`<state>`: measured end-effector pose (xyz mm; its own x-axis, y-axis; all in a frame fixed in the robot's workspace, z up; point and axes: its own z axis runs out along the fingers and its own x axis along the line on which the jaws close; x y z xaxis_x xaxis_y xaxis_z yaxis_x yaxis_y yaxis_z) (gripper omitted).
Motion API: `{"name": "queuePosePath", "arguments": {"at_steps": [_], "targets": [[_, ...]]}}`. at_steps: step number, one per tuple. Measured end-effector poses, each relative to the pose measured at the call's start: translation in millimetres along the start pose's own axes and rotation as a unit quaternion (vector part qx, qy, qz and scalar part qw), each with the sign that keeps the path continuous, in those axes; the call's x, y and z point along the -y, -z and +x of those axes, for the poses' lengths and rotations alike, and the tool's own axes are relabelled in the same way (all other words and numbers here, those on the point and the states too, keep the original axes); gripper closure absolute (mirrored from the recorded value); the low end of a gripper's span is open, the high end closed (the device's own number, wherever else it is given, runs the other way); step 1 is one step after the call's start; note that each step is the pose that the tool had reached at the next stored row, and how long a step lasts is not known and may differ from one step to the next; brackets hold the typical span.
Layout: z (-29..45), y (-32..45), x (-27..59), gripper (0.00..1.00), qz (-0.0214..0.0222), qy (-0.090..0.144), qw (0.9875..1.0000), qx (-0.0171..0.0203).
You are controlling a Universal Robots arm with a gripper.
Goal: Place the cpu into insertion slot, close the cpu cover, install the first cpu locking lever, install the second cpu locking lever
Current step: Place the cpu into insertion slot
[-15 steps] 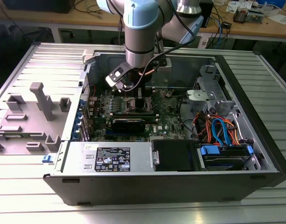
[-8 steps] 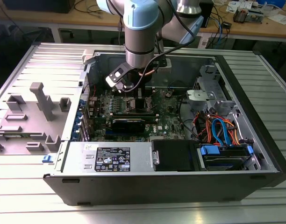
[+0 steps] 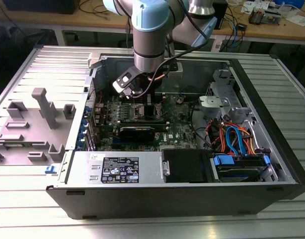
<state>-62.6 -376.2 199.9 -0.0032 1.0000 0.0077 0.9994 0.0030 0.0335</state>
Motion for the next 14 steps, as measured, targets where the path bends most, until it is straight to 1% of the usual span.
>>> {"name": "queuePosePath", "arguments": {"at_steps": [4, 6, 11, 12, 14], "targets": [[0.1, 4.9, -0.2, 0.38, 0.0004, 0.0, 1.0, 0.0], [0.1, 10.0, -0.5, 0.38, 0.0013, 0.0, 1.0, 0.0], [0.1, 16.0, -1.0, 0.38, 0.0031, 0.0, 1.0, 0.0], [0.2, 17.5, -1.4, 0.4, 0.0037, 0.0, 1.0, -0.0001], [0.2, 20.8, -1.7, 0.53, 0.0049, 0.0, 1.0, -0.0001]]}}
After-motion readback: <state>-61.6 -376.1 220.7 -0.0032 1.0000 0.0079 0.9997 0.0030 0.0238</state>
